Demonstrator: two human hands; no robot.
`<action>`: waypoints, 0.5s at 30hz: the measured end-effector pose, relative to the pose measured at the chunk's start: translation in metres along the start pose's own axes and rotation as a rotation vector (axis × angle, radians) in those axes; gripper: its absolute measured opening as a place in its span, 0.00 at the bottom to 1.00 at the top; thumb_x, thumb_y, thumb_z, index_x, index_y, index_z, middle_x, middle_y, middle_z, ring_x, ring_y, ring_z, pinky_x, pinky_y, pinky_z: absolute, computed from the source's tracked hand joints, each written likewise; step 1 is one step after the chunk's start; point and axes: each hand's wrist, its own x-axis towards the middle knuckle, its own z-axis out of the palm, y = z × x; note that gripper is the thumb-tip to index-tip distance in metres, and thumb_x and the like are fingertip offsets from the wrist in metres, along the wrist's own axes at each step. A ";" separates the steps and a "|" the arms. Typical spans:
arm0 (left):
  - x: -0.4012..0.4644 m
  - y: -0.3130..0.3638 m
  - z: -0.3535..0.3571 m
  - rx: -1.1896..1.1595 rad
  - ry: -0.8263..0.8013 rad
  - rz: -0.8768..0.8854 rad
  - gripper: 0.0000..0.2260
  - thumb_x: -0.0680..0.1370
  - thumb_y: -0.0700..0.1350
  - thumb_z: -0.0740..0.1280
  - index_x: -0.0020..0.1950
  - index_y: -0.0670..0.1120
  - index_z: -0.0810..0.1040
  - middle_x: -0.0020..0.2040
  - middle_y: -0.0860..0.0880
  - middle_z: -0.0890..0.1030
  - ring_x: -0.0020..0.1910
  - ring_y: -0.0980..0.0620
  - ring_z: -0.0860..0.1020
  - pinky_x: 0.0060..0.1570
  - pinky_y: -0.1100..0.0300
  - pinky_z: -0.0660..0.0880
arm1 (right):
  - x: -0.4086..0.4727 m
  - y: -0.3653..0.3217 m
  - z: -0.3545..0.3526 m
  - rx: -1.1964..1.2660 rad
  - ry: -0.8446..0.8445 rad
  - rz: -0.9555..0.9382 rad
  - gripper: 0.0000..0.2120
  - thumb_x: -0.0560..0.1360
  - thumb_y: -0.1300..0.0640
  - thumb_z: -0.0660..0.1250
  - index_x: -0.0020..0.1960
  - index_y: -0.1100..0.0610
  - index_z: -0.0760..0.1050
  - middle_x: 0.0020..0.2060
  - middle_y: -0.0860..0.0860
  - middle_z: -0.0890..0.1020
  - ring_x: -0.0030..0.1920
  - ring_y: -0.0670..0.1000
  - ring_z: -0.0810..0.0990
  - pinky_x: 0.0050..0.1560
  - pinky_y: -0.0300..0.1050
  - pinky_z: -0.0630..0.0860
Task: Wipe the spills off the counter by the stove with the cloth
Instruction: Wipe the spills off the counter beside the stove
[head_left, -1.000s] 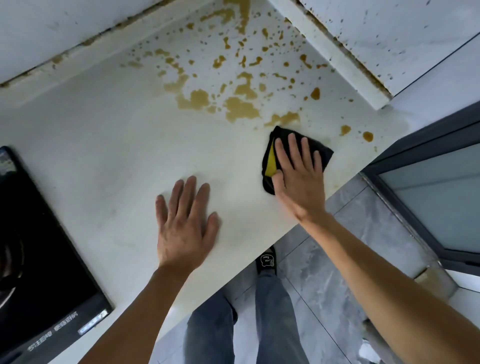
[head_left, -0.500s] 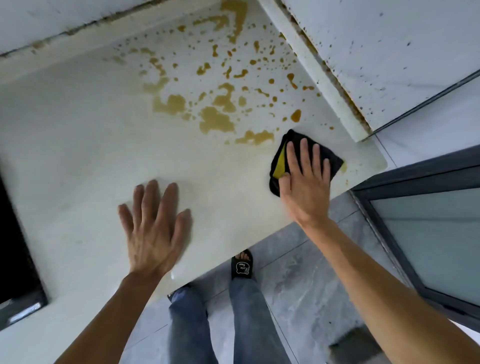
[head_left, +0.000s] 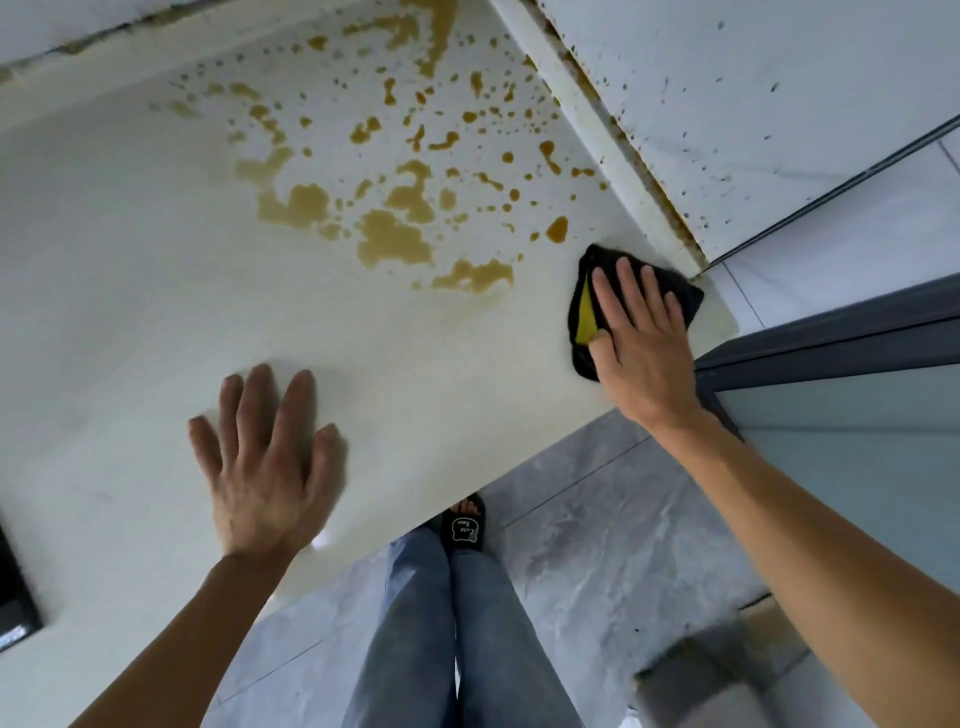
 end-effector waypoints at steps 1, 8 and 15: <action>-0.001 0.001 -0.001 -0.002 0.000 -0.001 0.26 0.83 0.58 0.57 0.79 0.51 0.68 0.81 0.43 0.63 0.84 0.40 0.57 0.78 0.32 0.53 | 0.005 -0.016 0.002 0.006 0.025 0.064 0.32 0.82 0.50 0.49 0.86 0.48 0.51 0.86 0.52 0.52 0.86 0.56 0.49 0.85 0.61 0.49; -0.001 0.001 -0.004 -0.016 -0.006 -0.015 0.27 0.83 0.58 0.56 0.80 0.51 0.69 0.83 0.43 0.63 0.85 0.40 0.57 0.80 0.34 0.52 | -0.038 -0.006 0.013 -0.051 -0.020 -0.217 0.31 0.83 0.49 0.51 0.86 0.48 0.53 0.86 0.50 0.53 0.86 0.54 0.49 0.85 0.59 0.50; -0.001 -0.001 0.004 -0.042 0.000 -0.023 0.27 0.82 0.59 0.57 0.81 0.54 0.67 0.84 0.45 0.61 0.86 0.42 0.55 0.81 0.32 0.49 | -0.008 0.030 -0.009 -0.058 -0.066 -0.114 0.32 0.83 0.50 0.47 0.86 0.50 0.50 0.86 0.52 0.51 0.86 0.54 0.47 0.85 0.60 0.49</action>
